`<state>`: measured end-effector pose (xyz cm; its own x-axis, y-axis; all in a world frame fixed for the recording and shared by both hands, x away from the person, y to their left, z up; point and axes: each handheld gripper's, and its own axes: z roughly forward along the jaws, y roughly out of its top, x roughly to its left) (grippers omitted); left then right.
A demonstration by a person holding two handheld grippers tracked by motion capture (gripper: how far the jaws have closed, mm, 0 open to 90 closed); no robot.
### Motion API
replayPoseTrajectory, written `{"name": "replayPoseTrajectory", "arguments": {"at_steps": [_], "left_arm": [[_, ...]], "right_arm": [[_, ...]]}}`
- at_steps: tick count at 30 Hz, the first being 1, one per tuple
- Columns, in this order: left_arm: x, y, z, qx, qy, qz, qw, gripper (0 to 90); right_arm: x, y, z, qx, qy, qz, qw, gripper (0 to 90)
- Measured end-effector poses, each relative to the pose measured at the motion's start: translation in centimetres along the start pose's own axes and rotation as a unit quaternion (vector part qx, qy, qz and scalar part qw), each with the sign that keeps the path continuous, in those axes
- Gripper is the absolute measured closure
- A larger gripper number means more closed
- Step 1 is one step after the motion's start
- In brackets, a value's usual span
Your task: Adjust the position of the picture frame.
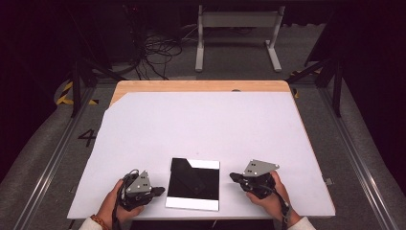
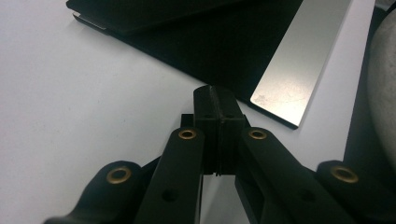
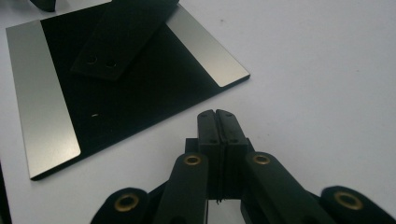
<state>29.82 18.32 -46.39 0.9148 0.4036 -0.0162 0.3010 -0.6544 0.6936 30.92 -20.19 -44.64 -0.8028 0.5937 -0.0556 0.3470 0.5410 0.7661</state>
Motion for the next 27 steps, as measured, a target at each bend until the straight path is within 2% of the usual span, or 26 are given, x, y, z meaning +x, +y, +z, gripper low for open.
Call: {"name": "replayPoseTrajectory", "arguments": {"at_steps": [6,7,12,17,23,27], "left_arm": [[-0.4,0.3,0.2,0.004,-0.022,0.012,0.9997,89.8],[-0.5,0.4,0.3,0.005,-0.022,0.013,0.9997,89.8],[-0.7,0.5,0.5,0.005,-0.019,0.015,0.9997,89.8],[-0.9,0.8,0.8,0.003,-0.025,0.006,0.9997,90.0],[-1.3,1.2,1.3,0.002,-0.013,0.012,0.9998,90.0],[-1.2,1.5,1.5,0.001,-0.02,0.004,0.9998,90.0]], "right_arm": [[0.1,0.5,1.5,0.011,0.004,0.008,0.9999,90.0],[0.0,0.6,2.2,0.017,0.004,0.012,0.9998,90.0],[-0.2,0.7,2.9,0.021,0.007,0.016,0.9996,90.0],[-0.4,0.8,3.0,0.02,0.008,0.019,0.9996,90.0],[-0.6,1.1,3.4,0.022,0.006,0.02,0.9996,90.0],[-0.7,1.6,3.7,0.026,0.002,0.017,0.9995,90.0]]}}
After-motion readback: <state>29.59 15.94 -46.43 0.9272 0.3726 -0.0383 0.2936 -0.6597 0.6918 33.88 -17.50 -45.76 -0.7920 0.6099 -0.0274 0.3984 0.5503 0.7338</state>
